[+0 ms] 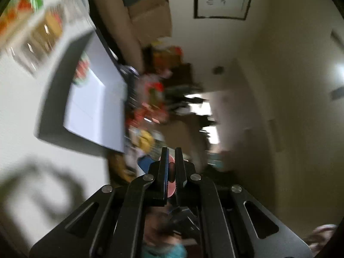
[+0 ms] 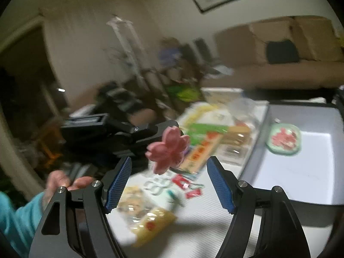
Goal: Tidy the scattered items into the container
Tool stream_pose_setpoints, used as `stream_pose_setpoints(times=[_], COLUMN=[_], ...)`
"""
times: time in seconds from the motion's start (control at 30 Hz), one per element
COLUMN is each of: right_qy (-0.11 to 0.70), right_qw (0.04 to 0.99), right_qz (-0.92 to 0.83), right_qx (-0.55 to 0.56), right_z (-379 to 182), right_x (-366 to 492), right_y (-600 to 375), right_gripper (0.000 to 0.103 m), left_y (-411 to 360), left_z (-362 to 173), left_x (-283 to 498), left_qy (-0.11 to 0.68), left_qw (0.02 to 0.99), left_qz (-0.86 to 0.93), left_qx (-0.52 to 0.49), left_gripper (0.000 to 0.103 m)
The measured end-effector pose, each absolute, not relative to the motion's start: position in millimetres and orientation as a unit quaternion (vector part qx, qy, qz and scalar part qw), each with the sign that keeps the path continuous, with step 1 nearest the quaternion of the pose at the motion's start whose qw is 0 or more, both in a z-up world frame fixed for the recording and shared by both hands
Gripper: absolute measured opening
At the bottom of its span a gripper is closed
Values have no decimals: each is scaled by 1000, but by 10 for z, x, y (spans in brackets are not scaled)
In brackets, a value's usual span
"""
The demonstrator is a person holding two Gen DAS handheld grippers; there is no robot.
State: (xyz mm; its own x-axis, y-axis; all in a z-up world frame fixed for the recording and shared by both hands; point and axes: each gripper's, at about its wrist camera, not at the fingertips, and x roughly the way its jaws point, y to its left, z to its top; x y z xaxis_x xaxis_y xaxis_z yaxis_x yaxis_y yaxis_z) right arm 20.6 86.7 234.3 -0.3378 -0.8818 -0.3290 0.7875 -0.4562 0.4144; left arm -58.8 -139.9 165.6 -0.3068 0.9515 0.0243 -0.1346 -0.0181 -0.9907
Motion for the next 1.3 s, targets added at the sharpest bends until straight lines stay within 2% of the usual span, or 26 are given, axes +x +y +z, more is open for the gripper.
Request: stream_pose_setpoints(times=[0.2, 0.43, 0.5, 0.57, 0.8, 0.83, 0.87, 0.93, 1.0, 1.07, 1.3], right_qy=[-67, -32, -27, -34, -6, 17, 37, 63, 89, 133, 205], right_qw=[565, 602, 607, 618, 588, 570, 557, 539, 516, 475, 336], right_qz=[-793, -769, -765, -756, -778, -790, -799, -809, -820, -838, -876], right_qx=[220, 214, 213, 213, 222, 226, 225, 226, 230, 233, 280], right_z=[2603, 2735, 2750, 2767, 2781, 2778, 2777, 2768, 2741, 2702, 2489], right_x=[335, 377, 394, 411, 421, 429, 456, 475, 462, 434, -242], right_y=[1068, 968, 966, 985, 966, 933, 916, 877, 829, 758, 796], right_gripper=[82, 82, 72, 33, 33, 33, 33, 33, 33, 33, 33], left_y=[-1402, -1301, -1276, -1248, -1300, -1332, -1369, -1463, -1545, -1597, -1245], left_z=[1686, 1823, 1864, 1946, 1929, 1933, 1941, 1941, 1959, 2036, 2083], left_x=[-510, -456, -456, -354, -393, -393, -398, -408, -407, -384, -299], left_qy=[-553, -536, -532, -521, -509, -502, -487, -475, -457, -387, -130], left_qw=[492, 522, 531, 533, 509, 494, 472, 454, 436, 377, 245], left_qz=[564, 547, 540, 545, 574, 590, 620, 643, 668, 743, 888], left_qx=[-367, -376, -380, -384, -390, -394, -396, -393, -394, -396, -366], left_gripper=[5, 5, 5, 5, 8, 16, 34, 49, 54, 62, 63])
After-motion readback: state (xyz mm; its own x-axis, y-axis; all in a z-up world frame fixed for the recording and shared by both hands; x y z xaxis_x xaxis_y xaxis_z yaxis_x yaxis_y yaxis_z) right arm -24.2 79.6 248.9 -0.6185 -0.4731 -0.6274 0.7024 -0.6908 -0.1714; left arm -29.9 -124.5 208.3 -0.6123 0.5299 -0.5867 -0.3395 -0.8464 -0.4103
